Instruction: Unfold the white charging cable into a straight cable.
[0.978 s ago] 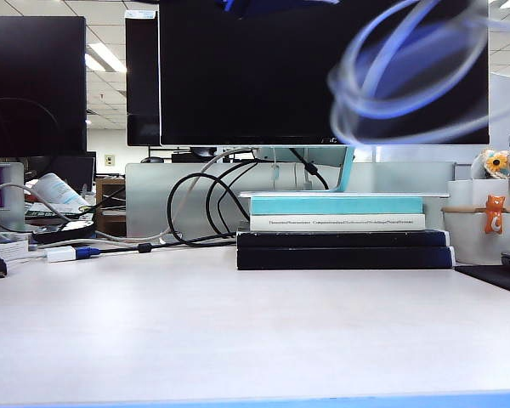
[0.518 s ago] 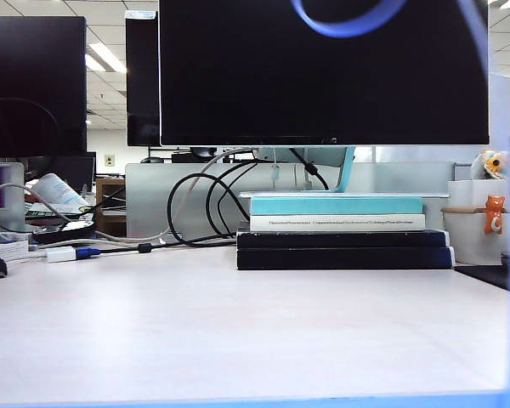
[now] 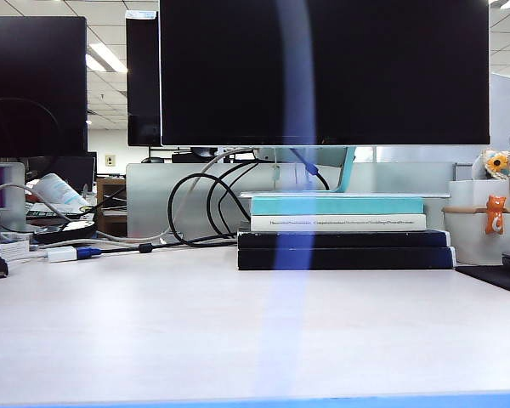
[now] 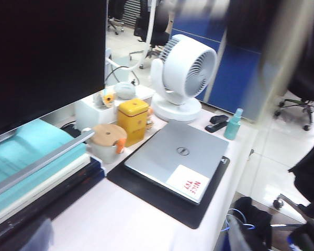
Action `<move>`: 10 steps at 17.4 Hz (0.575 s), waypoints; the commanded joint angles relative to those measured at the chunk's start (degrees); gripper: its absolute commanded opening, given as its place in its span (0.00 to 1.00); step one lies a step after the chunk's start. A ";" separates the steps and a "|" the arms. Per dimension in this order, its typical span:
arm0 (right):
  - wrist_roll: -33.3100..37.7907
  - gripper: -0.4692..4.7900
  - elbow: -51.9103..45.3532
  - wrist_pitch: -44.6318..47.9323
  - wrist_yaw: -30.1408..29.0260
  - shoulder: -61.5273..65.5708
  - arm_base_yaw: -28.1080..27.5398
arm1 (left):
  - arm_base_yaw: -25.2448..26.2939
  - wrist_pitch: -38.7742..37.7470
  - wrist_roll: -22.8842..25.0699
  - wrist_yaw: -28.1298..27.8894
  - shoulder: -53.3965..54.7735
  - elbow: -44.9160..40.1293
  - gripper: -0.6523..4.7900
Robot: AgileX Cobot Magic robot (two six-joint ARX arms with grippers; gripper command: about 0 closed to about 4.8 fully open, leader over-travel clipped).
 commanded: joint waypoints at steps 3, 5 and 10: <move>-13.86 0.08 0.31 -19.63 1.09 -0.52 -0.22 | -0.07 4.63 -0.15 6.10 -0.17 0.09 1.00; -13.92 0.08 0.31 -20.70 0.59 -0.59 0.07 | -0.07 5.90 0.09 5.95 0.20 0.09 1.00; -13.55 0.08 0.72 -18.56 0.72 -0.59 4.52 | -0.07 10.64 0.02 8.74 5.16 0.09 0.86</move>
